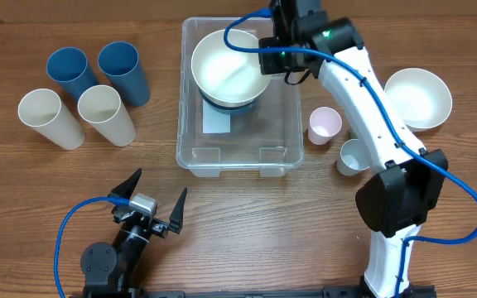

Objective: Pack container
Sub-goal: 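Grasp the cream bowl and carry it over the blue bowl, then lower the cream bowl into the blue bowl and release it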

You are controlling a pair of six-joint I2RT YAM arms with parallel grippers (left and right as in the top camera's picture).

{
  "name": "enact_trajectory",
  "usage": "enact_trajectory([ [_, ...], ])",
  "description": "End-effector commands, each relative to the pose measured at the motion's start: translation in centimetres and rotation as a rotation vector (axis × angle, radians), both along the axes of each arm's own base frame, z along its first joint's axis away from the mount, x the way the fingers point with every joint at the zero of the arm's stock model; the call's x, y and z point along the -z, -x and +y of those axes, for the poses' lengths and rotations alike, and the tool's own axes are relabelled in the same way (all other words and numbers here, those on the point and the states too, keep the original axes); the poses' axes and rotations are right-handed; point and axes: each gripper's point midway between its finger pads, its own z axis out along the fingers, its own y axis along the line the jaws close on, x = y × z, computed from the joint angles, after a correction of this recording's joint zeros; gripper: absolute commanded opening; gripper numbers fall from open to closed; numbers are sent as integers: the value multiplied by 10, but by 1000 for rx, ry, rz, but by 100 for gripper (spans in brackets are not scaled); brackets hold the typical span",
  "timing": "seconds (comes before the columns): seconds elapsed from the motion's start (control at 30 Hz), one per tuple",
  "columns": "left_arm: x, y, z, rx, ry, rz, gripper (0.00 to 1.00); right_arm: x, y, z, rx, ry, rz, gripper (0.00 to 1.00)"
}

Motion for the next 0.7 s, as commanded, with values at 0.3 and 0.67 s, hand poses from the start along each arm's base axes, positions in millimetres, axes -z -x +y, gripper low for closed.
enact_trajectory([
  [0.3,0,1,-1,7,3,-5,100,34,-33,5,17,-25,-115,4],
  [0.67,0,1,-1,7,3,-4,100,72,-27,5,-10,16,-27,53],
])
